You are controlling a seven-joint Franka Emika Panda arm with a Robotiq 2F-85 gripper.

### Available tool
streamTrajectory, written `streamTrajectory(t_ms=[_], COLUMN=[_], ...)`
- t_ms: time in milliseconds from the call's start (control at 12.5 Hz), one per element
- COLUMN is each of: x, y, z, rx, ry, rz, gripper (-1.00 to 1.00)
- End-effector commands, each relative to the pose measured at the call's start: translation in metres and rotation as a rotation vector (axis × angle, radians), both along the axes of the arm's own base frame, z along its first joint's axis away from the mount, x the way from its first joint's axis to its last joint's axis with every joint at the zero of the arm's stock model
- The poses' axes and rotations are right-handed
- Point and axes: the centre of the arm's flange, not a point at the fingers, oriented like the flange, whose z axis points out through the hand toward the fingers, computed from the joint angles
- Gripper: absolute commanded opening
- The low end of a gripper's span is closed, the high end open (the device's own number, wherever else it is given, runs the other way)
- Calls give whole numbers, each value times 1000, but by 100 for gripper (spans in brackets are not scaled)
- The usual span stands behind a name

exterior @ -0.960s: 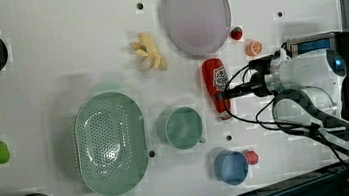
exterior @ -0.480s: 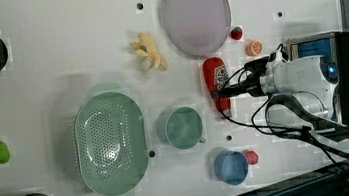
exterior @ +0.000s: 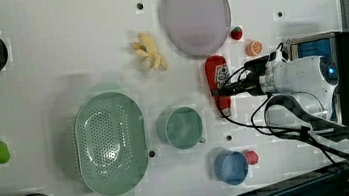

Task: Pick Ketchup from the table and place it in strainer.

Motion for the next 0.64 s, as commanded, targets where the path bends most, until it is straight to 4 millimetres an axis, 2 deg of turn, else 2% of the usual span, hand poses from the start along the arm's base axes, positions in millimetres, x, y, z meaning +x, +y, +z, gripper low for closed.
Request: streamTrajectory(t_ms=[80,240,400,640], x=[10,15,18,19], y=[-1,1,3,17], z=[16,39,74,149], rx=[0,-6,-18,-40], ry=[-38,-58,-55,-50], rz=[24,30,-6,-3], gripper=[23,23,23,23])
